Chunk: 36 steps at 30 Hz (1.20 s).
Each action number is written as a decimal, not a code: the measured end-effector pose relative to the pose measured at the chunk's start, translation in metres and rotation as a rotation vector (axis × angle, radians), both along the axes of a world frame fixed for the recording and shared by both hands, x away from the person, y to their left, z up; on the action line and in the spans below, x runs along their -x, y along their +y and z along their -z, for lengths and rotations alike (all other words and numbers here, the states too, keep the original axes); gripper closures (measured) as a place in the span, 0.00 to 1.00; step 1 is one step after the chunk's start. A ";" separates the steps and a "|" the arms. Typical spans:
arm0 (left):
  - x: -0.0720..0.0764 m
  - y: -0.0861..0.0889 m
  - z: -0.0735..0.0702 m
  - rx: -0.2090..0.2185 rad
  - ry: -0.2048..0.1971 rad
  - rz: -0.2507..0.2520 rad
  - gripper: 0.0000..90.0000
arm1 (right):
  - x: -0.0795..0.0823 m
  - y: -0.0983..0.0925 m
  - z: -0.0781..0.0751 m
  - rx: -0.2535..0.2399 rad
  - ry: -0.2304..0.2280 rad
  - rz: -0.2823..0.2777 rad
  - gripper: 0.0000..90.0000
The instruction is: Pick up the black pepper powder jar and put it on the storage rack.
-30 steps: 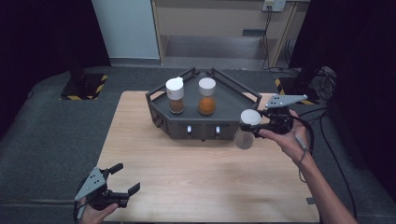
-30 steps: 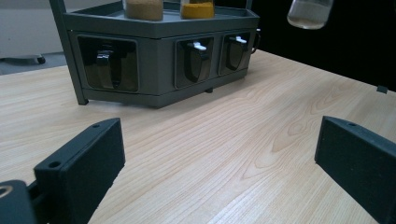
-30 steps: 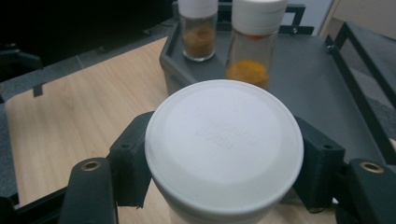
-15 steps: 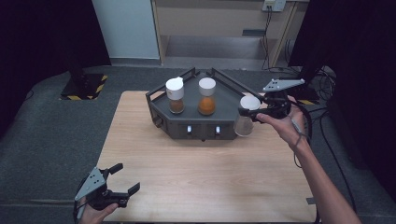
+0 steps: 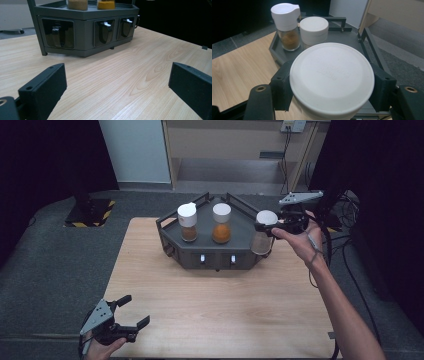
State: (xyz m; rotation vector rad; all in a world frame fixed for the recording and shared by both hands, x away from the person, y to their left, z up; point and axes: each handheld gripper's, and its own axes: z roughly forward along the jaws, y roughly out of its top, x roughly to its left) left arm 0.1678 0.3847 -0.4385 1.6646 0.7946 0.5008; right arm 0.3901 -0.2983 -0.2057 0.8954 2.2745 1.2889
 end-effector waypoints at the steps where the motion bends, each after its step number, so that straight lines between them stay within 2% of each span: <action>1: 0.000 0.000 0.000 0.002 0.000 0.000 0.01 | -0.002 0.001 0.000 0.001 0.000 0.005 0.38; 16: 0.000 0.001 0.000 0.002 0.002 -0.002 0.01 | -0.021 0.009 -0.009 0.018 -0.005 0.069 0.38; 26: 0.000 0.001 0.001 0.004 0.003 -0.002 0.01 | -0.033 0.016 -0.009 0.010 -0.010 0.103 0.38; 36: 0.000 0.002 0.001 0.004 0.006 -0.002 0.01 | -0.043 0.025 -0.003 0.005 -0.008 0.111 0.38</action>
